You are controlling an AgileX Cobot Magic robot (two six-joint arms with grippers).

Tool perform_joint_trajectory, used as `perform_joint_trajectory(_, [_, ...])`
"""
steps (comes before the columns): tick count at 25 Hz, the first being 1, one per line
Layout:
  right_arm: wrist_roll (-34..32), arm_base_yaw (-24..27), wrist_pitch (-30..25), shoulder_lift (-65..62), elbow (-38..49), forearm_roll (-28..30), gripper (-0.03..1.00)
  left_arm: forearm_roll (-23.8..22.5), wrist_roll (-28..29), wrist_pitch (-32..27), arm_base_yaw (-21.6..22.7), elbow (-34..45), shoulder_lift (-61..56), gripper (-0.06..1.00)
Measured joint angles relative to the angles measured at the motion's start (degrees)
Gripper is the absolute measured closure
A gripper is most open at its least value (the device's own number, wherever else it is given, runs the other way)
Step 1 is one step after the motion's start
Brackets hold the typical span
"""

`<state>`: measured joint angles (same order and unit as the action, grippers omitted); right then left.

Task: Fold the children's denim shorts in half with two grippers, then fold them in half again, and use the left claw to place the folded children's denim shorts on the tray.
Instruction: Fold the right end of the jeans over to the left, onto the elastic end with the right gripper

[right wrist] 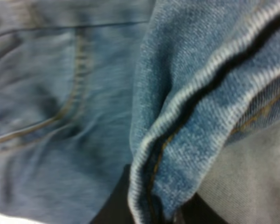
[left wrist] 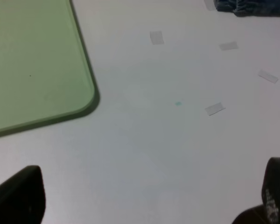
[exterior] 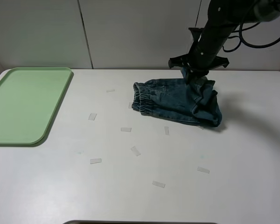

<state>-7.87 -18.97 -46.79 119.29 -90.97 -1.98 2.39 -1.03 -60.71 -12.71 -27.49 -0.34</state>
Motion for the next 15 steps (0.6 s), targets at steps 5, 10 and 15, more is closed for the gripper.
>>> perform_joint_trajectory(5, [0.0,-2.6,1.9,0.0,0.0,-3.0,0.93,0.0,0.0,0.0,0.0,0.0,0.0,0.03])
perform_joint_trajectory(10, [0.0,-4.0,3.6,0.0,0.0,-3.9,0.90,0.0,0.0,0.0,0.0,0.0,0.0,0.03])
perform_joint_trajectory(15, [2.1,-4.6,5.8,0.0,0.0,-5.5,0.69,0.0,0.0,0.0,0.0,0.0,0.0,0.03])
